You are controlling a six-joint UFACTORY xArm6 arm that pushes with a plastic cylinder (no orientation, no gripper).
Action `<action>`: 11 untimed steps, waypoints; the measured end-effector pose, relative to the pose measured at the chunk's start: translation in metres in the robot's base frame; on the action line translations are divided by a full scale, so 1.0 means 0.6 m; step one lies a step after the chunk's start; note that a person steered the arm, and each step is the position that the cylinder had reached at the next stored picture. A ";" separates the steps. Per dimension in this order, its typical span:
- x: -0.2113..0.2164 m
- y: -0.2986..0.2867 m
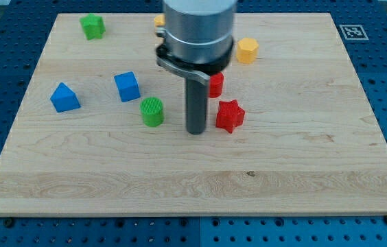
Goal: Push the red circle closer to the red star
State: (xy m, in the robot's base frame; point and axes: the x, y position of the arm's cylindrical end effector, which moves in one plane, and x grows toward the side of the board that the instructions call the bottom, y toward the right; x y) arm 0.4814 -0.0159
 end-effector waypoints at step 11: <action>-0.141 0.156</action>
